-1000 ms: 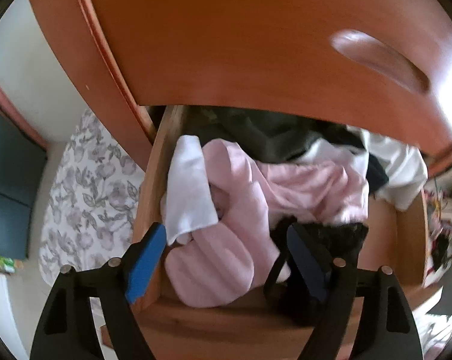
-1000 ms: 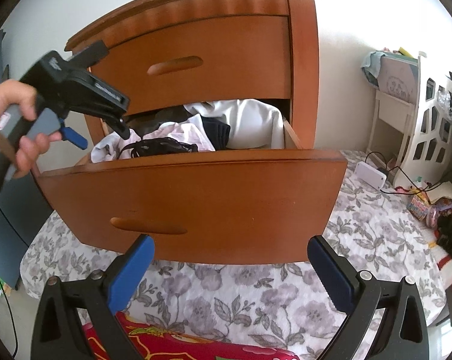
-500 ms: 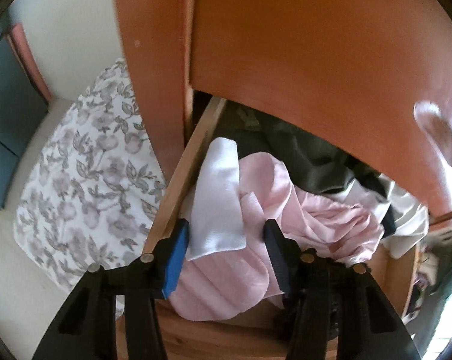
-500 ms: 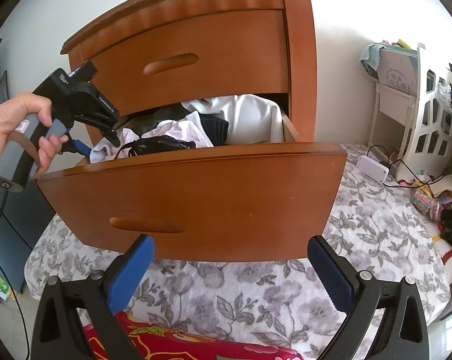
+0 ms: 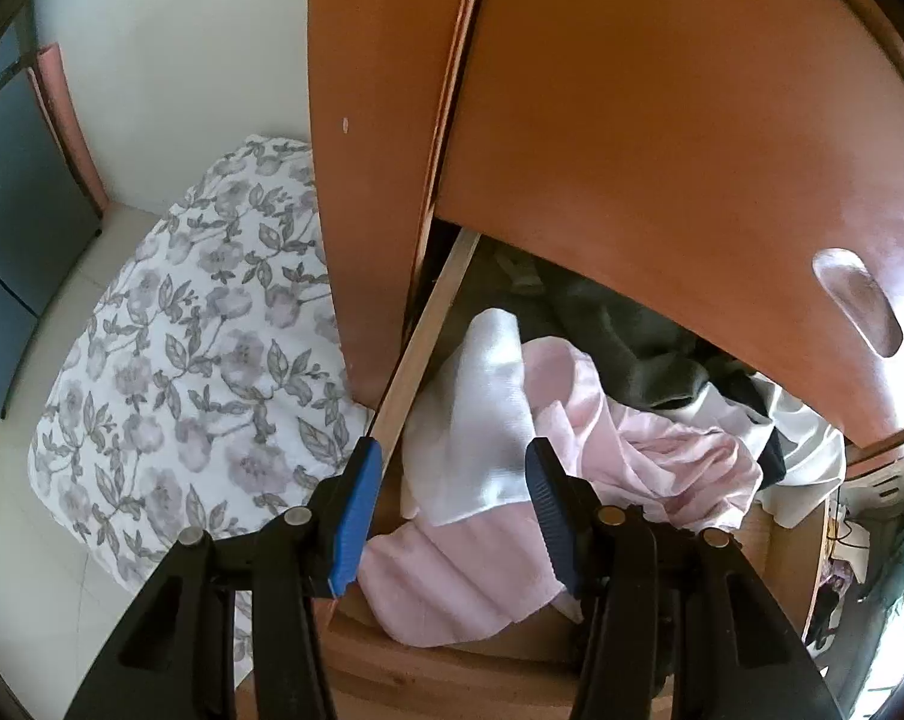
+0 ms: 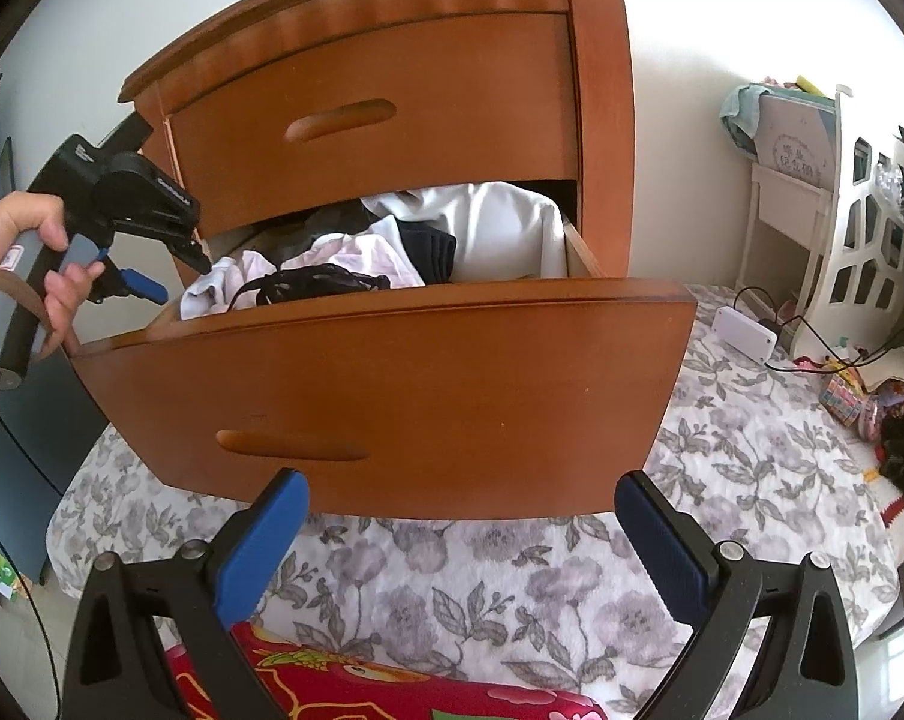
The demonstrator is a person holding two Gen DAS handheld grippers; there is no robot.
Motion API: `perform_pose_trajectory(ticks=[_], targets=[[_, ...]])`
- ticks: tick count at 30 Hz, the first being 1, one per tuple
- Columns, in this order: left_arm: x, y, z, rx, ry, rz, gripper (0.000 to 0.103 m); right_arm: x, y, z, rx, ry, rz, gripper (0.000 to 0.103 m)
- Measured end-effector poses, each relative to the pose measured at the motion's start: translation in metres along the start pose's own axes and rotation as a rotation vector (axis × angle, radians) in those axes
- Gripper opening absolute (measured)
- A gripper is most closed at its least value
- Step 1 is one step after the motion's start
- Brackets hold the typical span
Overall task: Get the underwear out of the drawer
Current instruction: 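Reach the left gripper into the drawer and grasp the white cloth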
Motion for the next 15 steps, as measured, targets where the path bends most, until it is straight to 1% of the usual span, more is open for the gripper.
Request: perform_pose_trajectory(ticks=[2,4,7,8,10,12,13,15], targets=[[0.0,0.002,0.002,-0.02,0.007,0.006,0.051,-0.001,0.0,0.0,0.001,0.0,0.002,0.103],[0.003,0.003,0.004,-0.024,-0.006,0.001,0.051,-0.001,0.0,0.0,0.003,-0.001,0.004,0.103],[-0.002,0.002,0.004,-0.022,0.012,0.026,0.05,-0.002,0.0,0.0,0.003,-0.001,0.004,0.103],[-0.004,0.002,0.004,-0.021,0.008,0.031,0.049,-0.001,0.0,0.001,0.004,-0.001,0.003,0.103],[-0.008,0.001,0.004,-0.02,0.007,0.043,0.044,-0.001,0.0,0.001,0.005,-0.002,0.002,0.103],[-0.01,0.0,0.005,-0.019,0.021,0.056,0.041,-0.002,0.0,0.001,0.004,-0.003,0.002,0.103],[-0.011,0.0,0.005,-0.016,0.025,0.061,0.037,-0.001,0.0,0.001,0.005,-0.003,0.002,0.103],[-0.011,0.0,0.007,-0.012,0.034,0.067,0.035,-0.001,-0.001,0.001,0.007,-0.003,0.003,0.103]])
Point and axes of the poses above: each gripper's, at about its wrist camera, not at the fingertips, and z roughly the way its jaws point, x to its left, y to its top, the point moved 7 cm from there along z, roughly the way its jaws point, and after that the axes turned 1 degree about -y, right-handed, at the moved point
